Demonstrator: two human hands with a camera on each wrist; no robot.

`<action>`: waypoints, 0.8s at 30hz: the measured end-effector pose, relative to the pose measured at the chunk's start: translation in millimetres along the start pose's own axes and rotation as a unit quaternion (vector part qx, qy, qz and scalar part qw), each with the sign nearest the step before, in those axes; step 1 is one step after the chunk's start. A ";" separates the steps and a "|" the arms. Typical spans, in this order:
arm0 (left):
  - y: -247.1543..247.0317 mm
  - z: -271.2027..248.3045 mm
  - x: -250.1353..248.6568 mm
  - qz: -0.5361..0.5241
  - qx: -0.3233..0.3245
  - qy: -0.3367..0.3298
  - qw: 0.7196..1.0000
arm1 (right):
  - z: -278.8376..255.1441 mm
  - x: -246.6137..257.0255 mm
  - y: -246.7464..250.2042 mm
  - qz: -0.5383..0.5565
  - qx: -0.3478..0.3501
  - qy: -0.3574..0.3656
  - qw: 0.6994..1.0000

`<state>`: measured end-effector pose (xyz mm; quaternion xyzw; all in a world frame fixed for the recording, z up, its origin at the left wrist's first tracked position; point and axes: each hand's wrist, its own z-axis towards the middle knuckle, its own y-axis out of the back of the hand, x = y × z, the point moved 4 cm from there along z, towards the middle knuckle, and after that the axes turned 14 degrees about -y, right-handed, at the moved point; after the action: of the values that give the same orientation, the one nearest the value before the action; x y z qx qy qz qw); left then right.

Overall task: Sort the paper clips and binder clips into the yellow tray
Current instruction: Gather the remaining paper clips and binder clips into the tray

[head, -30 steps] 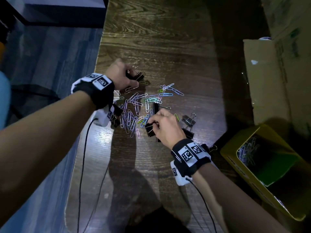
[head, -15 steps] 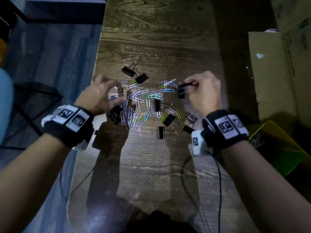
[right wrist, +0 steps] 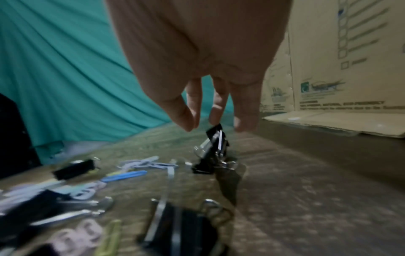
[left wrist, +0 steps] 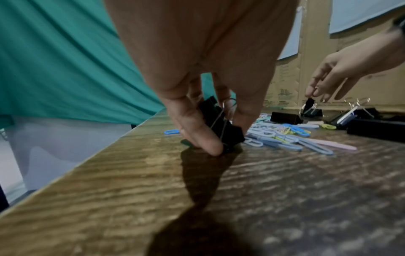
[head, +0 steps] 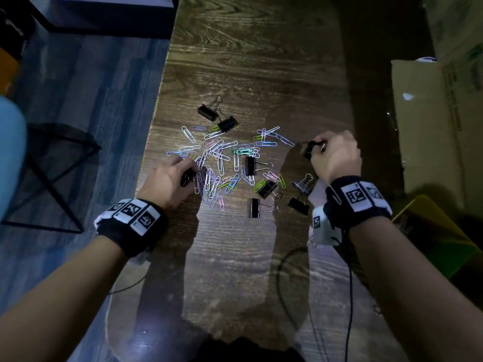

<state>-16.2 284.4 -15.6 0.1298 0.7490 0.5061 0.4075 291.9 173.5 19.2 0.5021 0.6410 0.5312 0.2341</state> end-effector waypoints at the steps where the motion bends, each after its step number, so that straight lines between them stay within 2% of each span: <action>1: 0.1 -0.5 0.8 -0.012 -0.010 -0.008 1.000 | -9.1 4.9 -0.5 0.005 -0.022 0.025 0.999; 3: -1.1 -1.0 5.5 -0.038 -0.019 -0.010 0.999 | -31.4 22.5 -7.0 0.047 -0.046 0.127 0.990; 6: 2.6 0.9 12.2 -0.061 -0.032 -0.007 0.998 | -55.7 50.8 -37.9 0.047 0.053 0.275 0.959; 8: 9.6 4.0 12.6 -0.097 -0.047 -0.010 0.994 | -62.0 60.9 -59.0 -0.030 0.112 0.311 0.943; 11: 24.8 11.7 6.5 -0.175 -0.040 -0.021 0.984 | -59.4 65.0 -77.5 -0.115 0.135 0.313 0.933; 14: 37.3 22.6 -1.3 -0.269 0.021 -0.020 0.963 | -56.1 67.2 -76.8 -0.086 0.131 0.322 0.934; 15: 40.9 28.4 -0.3 -0.284 0.021 -0.012 0.959 | -56.7 67.1 -75.3 -0.078 0.135 0.326 0.932; 18: 50.3 54.3 17.9 -0.303 -0.053 0.039 0.951 | -57.2 64.7 -68.4 -0.066 0.123 0.318 0.938; 21: 53.3 80.1 44.2 -0.276 -0.149 0.114 0.943 | -48.1 58.8 -48.6 0.021 0.079 0.267 0.960; 24: 44.2 99.4 51.5 -0.241 -0.178 0.132 0.945 | -26.3 43.4 -25.4 0.051 0.009 0.200 0.978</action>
<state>15.3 400.6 -17.6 -0.1976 0.7026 0.5304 0.4312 243.1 202.3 14.7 0.4199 0.6531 0.6264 0.0694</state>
